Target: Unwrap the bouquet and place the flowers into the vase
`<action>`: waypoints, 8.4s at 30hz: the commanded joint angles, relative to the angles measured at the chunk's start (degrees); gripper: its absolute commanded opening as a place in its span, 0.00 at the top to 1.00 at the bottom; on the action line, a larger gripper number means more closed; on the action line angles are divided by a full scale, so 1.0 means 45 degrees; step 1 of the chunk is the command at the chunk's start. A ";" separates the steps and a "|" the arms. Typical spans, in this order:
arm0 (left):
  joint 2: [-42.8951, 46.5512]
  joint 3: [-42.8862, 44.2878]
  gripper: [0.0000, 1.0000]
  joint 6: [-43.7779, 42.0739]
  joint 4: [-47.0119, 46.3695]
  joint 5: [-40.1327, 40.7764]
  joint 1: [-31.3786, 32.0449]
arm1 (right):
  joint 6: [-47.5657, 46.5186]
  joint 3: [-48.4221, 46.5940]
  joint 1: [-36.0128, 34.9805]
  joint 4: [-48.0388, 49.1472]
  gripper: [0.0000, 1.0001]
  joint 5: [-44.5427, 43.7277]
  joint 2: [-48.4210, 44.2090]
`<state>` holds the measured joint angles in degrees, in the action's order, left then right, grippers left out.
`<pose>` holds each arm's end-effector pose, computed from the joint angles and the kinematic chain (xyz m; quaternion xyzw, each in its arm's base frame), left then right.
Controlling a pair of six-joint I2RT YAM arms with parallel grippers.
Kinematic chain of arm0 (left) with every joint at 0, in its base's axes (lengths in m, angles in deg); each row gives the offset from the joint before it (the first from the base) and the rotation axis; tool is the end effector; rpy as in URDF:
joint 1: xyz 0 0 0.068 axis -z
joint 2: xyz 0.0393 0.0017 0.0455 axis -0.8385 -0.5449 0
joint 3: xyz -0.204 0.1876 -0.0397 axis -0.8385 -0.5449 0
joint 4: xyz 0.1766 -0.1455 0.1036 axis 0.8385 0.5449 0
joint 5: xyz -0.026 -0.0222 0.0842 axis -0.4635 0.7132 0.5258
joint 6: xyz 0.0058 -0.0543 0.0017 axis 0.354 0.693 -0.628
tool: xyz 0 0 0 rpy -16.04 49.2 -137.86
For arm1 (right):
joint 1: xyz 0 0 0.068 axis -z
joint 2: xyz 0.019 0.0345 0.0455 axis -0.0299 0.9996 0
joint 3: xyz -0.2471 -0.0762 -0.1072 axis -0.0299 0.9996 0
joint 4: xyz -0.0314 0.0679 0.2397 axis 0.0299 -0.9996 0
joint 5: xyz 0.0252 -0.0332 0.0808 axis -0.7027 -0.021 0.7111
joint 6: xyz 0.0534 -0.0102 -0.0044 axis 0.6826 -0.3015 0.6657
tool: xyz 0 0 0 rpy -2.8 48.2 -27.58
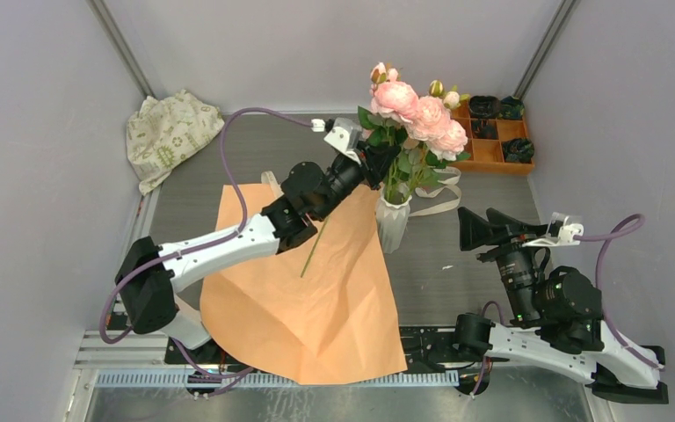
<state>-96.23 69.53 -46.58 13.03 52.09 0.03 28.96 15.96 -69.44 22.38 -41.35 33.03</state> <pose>0.1987 -0.2949 0.4142 0.1480 0.5669 -0.4317 0.6859 0.0306 -0.0084 0.3675 0.0838 0.6447 0.2247 0.7258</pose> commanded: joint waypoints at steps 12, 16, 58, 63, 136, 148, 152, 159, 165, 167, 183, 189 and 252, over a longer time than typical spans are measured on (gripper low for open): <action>0.2131 -0.2154 0.39 0.0522 -0.0556 0.0993 0.0491 | 0.0313 -0.0069 -0.0057 0.0621 0.24 0.0375 0.1027; 0.2564 -0.2515 0.27 0.0565 0.0052 0.1195 0.0561 | 0.0275 -0.0200 -0.0059 0.0694 0.22 0.0609 0.1437; 1.2419 -0.1843 0.44 0.3097 1.4871 1.3700 0.0704 | 0.6884 -1.6940 0.1282 -0.9272 0.26 0.7284 2.5096; 1.3506 -0.2328 0.44 0.3267 1.5004 1.3382 0.0699 | 0.8170 -1.7562 0.2036 -0.9775 0.26 0.6342 2.6383; 1.2601 -0.2976 0.43 0.3483 1.4321 1.1666 0.0702 | 0.5468 -1.5172 0.2715 -0.7198 0.52 0.9152 2.5293; 1.2313 -0.3272 0.41 0.3076 1.3759 1.1835 0.0693 | 0.5290 -1.7979 0.3454 -0.7136 0.39 1.0305 2.8299; 1.2264 -0.3291 0.41 0.3066 1.3701 1.1835 0.0709 | 0.5403 -1.7939 0.3571 -0.6938 0.41 1.0543 2.8463; 1.2196 -0.3424 0.40 0.3081 1.3594 1.1777 0.0696 | 0.5539 -1.7786 0.3627 -0.6523 0.52 1.0996 2.8767; 1.2261 -0.3501 0.40 0.3115 1.3651 1.1815 0.0700 | 0.5619 -1.7764 0.3630 -0.6296 0.66 1.1561 2.9123; 1.2291 -0.3515 0.40 0.3134 1.3671 1.1834 0.0703 | 0.5621 -1.7683 0.3627 -0.6212 0.72 1.1674 2.9140; 1.2576 -0.3590 0.40 0.3150 1.3774 1.2044 0.0692 | 0.5407 -1.6720 0.3548 -0.5900 0.99 1.0777 2.6494; 1.2775 -0.3576 0.40 0.2975 1.3847 1.2537 0.0698 | 0.5077 -1.5842 0.3447 -0.5803 0.99 1.0238 2.4343; 1.0523 -0.3296 0.41 0.2590 1.2694 1.2310 0.0703 | -1.1314 -0.5383 -0.0726 1.1339 0.99 0.2915 1.0035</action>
<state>-48.41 53.29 -34.45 73.82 106.84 3.02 -15.23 -11.38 -72.44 61.16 -27.29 78.28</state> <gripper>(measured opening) 0.590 0.047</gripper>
